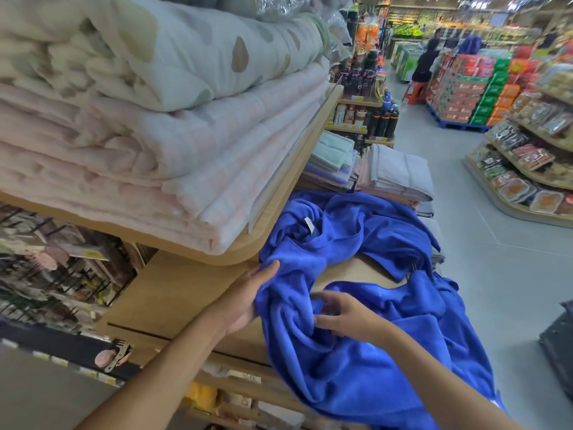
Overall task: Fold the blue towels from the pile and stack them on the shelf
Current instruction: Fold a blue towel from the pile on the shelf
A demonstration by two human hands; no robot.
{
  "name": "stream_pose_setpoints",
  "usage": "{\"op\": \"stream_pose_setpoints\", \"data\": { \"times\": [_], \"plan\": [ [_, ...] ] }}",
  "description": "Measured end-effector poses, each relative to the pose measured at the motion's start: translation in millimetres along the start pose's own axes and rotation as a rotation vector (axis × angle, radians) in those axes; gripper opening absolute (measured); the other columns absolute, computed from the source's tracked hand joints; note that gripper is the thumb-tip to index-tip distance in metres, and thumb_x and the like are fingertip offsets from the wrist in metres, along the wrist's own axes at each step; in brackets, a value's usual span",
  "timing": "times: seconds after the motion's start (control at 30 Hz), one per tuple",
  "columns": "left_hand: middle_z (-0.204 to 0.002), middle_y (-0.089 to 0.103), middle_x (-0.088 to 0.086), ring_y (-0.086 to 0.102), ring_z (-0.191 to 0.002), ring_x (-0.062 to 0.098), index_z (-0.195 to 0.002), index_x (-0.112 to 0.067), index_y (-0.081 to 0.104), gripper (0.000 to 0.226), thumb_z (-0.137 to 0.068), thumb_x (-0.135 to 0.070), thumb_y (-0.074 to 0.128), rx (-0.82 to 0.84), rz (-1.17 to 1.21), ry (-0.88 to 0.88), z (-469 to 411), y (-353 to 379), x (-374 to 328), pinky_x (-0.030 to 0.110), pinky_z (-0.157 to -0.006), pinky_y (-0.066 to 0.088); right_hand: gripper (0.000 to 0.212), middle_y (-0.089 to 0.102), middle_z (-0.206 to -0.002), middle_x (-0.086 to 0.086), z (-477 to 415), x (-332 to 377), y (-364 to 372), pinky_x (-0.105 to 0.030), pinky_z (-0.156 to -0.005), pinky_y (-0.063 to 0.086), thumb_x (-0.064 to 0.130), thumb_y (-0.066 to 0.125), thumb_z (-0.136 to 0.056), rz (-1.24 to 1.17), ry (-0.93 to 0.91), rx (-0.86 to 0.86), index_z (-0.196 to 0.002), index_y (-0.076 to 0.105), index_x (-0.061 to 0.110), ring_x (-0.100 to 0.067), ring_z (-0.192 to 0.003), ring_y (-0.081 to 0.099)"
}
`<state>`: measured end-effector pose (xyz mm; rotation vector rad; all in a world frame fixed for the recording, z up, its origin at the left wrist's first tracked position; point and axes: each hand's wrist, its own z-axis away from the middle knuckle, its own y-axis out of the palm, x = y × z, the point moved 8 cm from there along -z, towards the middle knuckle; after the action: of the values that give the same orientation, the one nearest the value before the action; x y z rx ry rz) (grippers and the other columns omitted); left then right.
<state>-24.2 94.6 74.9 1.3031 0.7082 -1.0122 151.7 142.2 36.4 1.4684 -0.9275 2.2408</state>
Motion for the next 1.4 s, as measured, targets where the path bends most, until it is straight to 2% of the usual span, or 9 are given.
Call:
{"op": "stream_pose_setpoints", "data": {
  "times": [0.13, 0.33, 0.47, 0.63, 0.77, 0.93, 1.07, 1.13, 1.4],
  "plan": [
    [-0.146, 0.058, -0.001, 0.052, -0.137, 0.015, -0.134, -0.03, 0.065, 0.046, -0.091, -0.048, 0.07, -0.04, 0.009, 0.083, 3.2, -3.7, -32.9, 0.029, -0.107, 0.048, 0.015, 0.06, -0.084, 0.001, 25.6, -12.6, -11.8, -0.024, -0.068, 0.047, 0.029, 0.079, -0.088, 0.175, 0.062, 0.006, -0.101, 0.076, 0.036, -0.009, -0.068, 0.054],
    [-0.121, 0.072, 0.014, 0.069, -0.115, 0.025, -0.122, -0.006, 0.073, 0.038, -0.099, -0.034, 0.062, 0.16, 0.181, -0.18, 5.5, 20.8, -15.9, 0.032, -0.093, 0.055, 0.075, 0.068, -0.109, 0.017, 22.9, 26.7, -16.0, -0.028, -0.067, 0.056, 0.016, 0.086, -0.08, -0.149, -0.025, -0.155, -0.137, 0.044, 0.04, -0.021, -0.077, 0.066],
    [-0.115, 0.073, 0.018, 0.07, -0.109, 0.029, -0.12, -0.004, 0.073, 0.047, -0.086, -0.035, 0.077, 0.216, 0.207, -0.212, 5.7, 29.2, -6.3, 0.037, -0.094, 0.054, 0.015, 0.065, -0.074, 0.002, 14.4, 44.5, 4.0, -0.034, -0.067, 0.057, 0.018, 0.079, -0.089, -0.161, -0.071, 0.01, -0.097, 0.067, 0.013, -0.02, -0.069, 0.063],
    [-0.135, 0.065, 0.013, 0.063, -0.123, 0.031, -0.135, -0.014, 0.062, 0.053, -0.085, -0.007, 0.077, 0.253, -0.219, -0.143, 3.9, -14.0, -16.7, 0.039, -0.097, 0.054, 0.014, 0.06, -0.068, -0.002, 43.2, 20.3, -91.1, -0.022, -0.049, 0.051, 0.018, 0.066, -0.1, -0.215, -0.012, -0.279, -0.087, 0.072, 0.016, -0.013, -0.056, 0.06],
    [-0.084, 0.069, -0.007, 0.062, -0.074, 0.004, -0.098, -0.019, 0.069, 0.012, -0.098, -0.01, 0.062, -0.046, -0.991, 0.017, -21.9, -37.5, -23.5, 0.028, -0.072, 0.053, 0.021, 0.043, -0.057, -0.004, 51.6, 35.0, -175.6, -0.019, -0.035, 0.034, 0.01, 0.061, -0.1, 0.007, 0.007, -0.553, -0.081, 0.058, 0.003, -0.014, -0.041, 0.041],
    [-0.073, 0.058, 0.001, 0.058, -0.049, -0.001, -0.1, -0.015, 0.058, 0.015, -0.104, -0.003, 0.05, -0.451, -0.509, 0.197, -61.5, -17.2, -56.5, 0.023, -0.046, 0.048, 0.018, 0.071, -0.064, 0.003, 21.9, 96.1, -235.8, -0.023, -0.049, 0.052, -0.003, 0.056, -0.096, -0.089, -0.136, -0.809, -0.093, 0.067, 0.011, -0.018, -0.056, 0.066],
    [-0.13, 0.056, 0.008, 0.059, -0.121, 0.027, -0.144, -0.006, 0.044, 0.052, -0.095, 0.005, 0.056, -0.561, -0.535, 0.257, -77.1, 1.1, -54.1, 0.042, -0.107, 0.049, 0.081, 0.061, -0.118, -0.01, -15.1, 94.9, -238.5, -0.046, -0.094, 0.055, 0.01, 0.066, -0.096, 0.118, 0.016, -0.729, -0.16, 0.017, 0.014, -0.025, -0.103, 0.063],
    [-0.142, 0.048, 0.008, 0.047, -0.135, 0.026, -0.146, -0.007, 0.045, 0.059, -0.089, 0.004, 0.06, -0.512, -0.885, 0.381, -63.3, 17.9, -40.9, 0.043, -0.116, 0.037, 0.096, 0.059, -0.105, -0.01, -13.8, 75.0, -224.9, -0.045, -0.085, 0.053, 0.018, 0.067, -0.095, 0.426, 0.152, -0.66, -0.163, 0.0, 0.016, -0.027, -0.092, 0.059],
    [-0.135, 0.063, 0.004, 0.059, -0.125, 0.025, -0.125, -0.021, 0.069, 0.043, -0.084, -0.021, 0.056, 0.379, -1.658, 0.65, -20.3, 128.2, 92.1, 0.038, -0.1, 0.051, 0.016, 0.066, -0.077, -0.01, 30.6, -29.0, -112.9, -0.039, -0.068, 0.046, 0.015, 0.056, -0.087, 0.911, 0.275, -0.09, -0.083, 0.068, 0.006, -0.032, -0.078, 0.059]
  ]
}}
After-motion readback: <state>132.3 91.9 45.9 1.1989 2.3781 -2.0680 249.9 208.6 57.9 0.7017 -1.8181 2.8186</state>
